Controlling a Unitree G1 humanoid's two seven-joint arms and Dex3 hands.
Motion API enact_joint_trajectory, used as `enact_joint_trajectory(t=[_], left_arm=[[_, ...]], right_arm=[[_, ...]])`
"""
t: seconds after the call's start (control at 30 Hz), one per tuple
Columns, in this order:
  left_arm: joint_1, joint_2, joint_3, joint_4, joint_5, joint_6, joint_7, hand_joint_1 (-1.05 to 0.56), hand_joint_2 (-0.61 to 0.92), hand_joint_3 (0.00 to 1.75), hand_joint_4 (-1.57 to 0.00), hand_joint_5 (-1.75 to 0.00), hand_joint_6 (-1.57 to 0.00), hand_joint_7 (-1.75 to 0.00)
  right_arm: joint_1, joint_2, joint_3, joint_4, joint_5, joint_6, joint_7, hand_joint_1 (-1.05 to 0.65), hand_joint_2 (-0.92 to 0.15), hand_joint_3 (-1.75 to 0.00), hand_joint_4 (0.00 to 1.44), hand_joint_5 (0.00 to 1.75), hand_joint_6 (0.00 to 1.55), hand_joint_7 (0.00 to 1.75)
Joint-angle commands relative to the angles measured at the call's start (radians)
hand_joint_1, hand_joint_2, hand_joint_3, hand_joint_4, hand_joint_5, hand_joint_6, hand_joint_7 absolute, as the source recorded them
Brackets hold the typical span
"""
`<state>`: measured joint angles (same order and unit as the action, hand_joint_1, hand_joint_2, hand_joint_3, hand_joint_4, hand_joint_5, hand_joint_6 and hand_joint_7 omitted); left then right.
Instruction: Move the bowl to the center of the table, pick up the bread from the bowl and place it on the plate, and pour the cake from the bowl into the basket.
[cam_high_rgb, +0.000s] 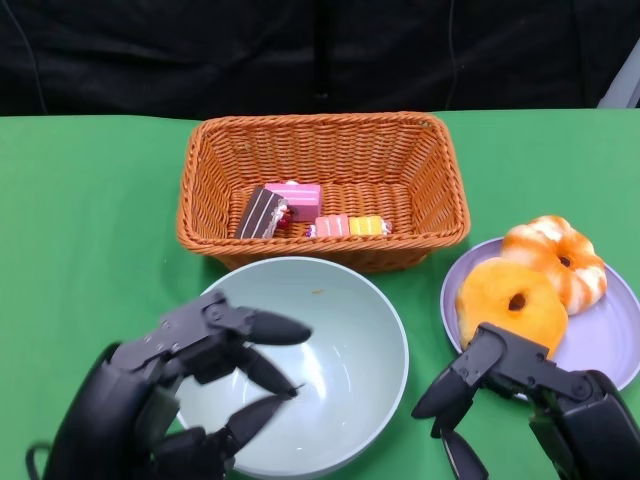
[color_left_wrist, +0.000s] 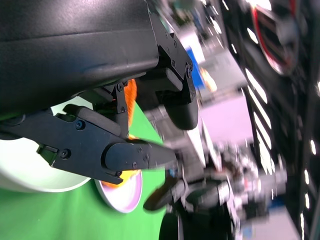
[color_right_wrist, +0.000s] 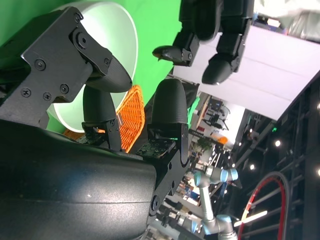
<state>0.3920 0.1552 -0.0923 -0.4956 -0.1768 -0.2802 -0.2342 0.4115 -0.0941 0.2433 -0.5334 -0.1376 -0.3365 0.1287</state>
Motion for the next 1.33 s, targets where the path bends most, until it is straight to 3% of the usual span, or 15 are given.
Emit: enact_joint_trajectory(t=[0.03, 0.1, 0.13, 0.2, 0.3, 0.43, 0.63, 0.77, 1.33], left_arm=[[0.049, -0.026, -0.004, -0.025, -0.020, 0.031, 0.024, -0.02, 0.49, 1.25, -0.70, -1.48, -0.69, -1.15], [0.073, -0.032, -0.015, -0.024, -0.005, 0.025, 0.021, 0.01, 0.48, 1.29, -0.71, -1.52, -0.71, -1.19], [0.082, -0.031, -0.019, -0.018, 0.020, 0.006, 0.018, 0.05, 0.45, 1.41, -0.82, -1.62, -0.79, -1.35], [0.092, -0.032, -0.023, -0.011, 0.049, -0.016, 0.015, 0.08, 0.41, 1.53, -0.90, -1.68, -0.83, -1.47], [0.103, -0.041, -0.030, -0.020, 0.052, -0.009, 0.020, 0.09, 0.39, 1.58, -0.92, -1.70, -0.84, -1.51], [0.118, -0.061, -0.041, -0.015, 0.049, -0.024, 0.026, 0.08, 0.36, 1.63, -1.01, -1.74, -0.89, -1.60], [0.111, -0.071, -0.036, 0.018, 0.054, -0.069, 0.019, 0.08, 0.36, 1.65, -1.03, -1.75, -0.90, -1.62], [0.096, -0.076, -0.037, 0.062, 0.043, -0.125, 0.007, 0.09, 0.30, 1.74, -1.04, -1.74, -0.92, -1.61], [0.104, -0.073, -0.043, 0.102, 0.042, -0.203, 0.007, 0.08, 0.30, 1.70, -1.02, -1.75, -0.94, -1.58]], right_arm=[[0.008, -0.018, -0.003, 0.014, 0.011, -0.039, 0.004, -0.02, -0.19, -1.56, 0.71, 1.60, 0.69, 1.37], [0.010, -0.021, -0.003, 0.024, 0.006, -0.060, 0.002, -0.01, -0.19, -1.58, 0.73, 1.59, 0.71, 1.36], [0.011, -0.023, -0.003, 0.029, 0.001, -0.070, 0.000, 0.03, -0.19, -1.62, 0.78, 1.61, 0.75, 1.36], [0.013, -0.025, -0.004, 0.035, -0.003, -0.083, -0.002, 0.06, -0.17, -1.68, 0.81, 1.61, 0.79, 1.34], [0.015, -0.029, -0.008, 0.042, -0.013, -0.095, -0.005, 0.07, -0.16, -1.70, 0.83, 1.61, 0.80, 1.33], [0.028, -0.037, -0.016, 0.048, -0.023, -0.111, -0.008, 0.13, -0.17, -1.74, 0.95, 1.62, 0.88, 1.33], [0.035, -0.041, -0.022, 0.051, -0.024, -0.122, -0.006, 0.15, -0.17, -1.75, 0.98, 1.64, 0.90, 1.34], [0.042, -0.046, -0.030, 0.057, -0.030, -0.138, -0.007, 0.18, -0.14, -1.75, 0.97, 1.71, 0.94, 1.44], [0.039, -0.051, -0.048, 0.088, -0.038, -0.170, -0.009, 0.16, -0.12, -1.75, 0.95, 1.72, 0.92, 1.47]])
